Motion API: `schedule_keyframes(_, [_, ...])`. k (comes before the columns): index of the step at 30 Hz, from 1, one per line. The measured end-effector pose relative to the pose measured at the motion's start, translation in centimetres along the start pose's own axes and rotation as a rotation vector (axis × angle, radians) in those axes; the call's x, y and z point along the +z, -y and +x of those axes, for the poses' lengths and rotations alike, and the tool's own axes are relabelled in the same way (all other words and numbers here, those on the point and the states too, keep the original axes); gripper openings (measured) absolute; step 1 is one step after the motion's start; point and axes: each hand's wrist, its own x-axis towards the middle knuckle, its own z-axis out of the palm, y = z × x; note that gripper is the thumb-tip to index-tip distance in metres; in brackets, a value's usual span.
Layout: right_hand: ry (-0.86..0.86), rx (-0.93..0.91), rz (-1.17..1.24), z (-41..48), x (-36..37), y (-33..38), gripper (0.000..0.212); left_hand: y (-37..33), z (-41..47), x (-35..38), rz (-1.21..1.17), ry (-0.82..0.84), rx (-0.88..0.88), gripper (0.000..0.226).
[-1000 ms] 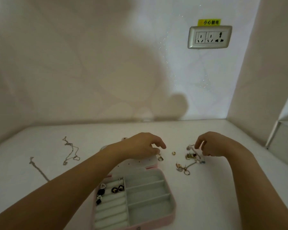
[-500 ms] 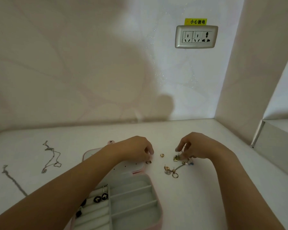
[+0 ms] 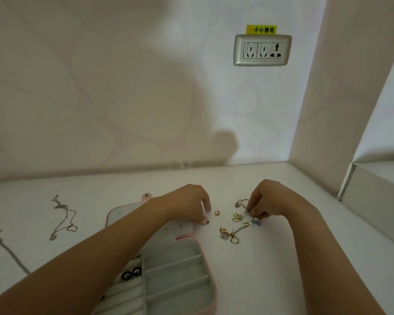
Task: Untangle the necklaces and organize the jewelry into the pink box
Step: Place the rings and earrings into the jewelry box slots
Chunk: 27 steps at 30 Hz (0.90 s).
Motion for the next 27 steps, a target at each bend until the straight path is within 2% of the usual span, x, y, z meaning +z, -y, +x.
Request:
schedule_keyframes(11, [0.013,0.046,-0.145,-0.2,-0.7,-0.9,0.036,-1.7,1.8,0.4,0.033,-0.005,0.072,0.029])
schedule_keyframes(16, [-0.016,0.02,-0.124,-0.1,-0.7,-0.8,0.033,-2.7,2.5,0.4,0.059,-0.012,0.131,0.026])
schedule_keyframes(20, [-0.057,-0.016,-0.066,0.0,-0.5,-0.6,0.019,-3.7,3.3,0.6,0.035,0.003,0.155,0.025])
schedule_keyframes(27, [-0.072,-0.018,-0.068,0.2,0.7,0.1,0.027,-4.3,4.1,1.1,0.031,0.037,0.159,0.025])
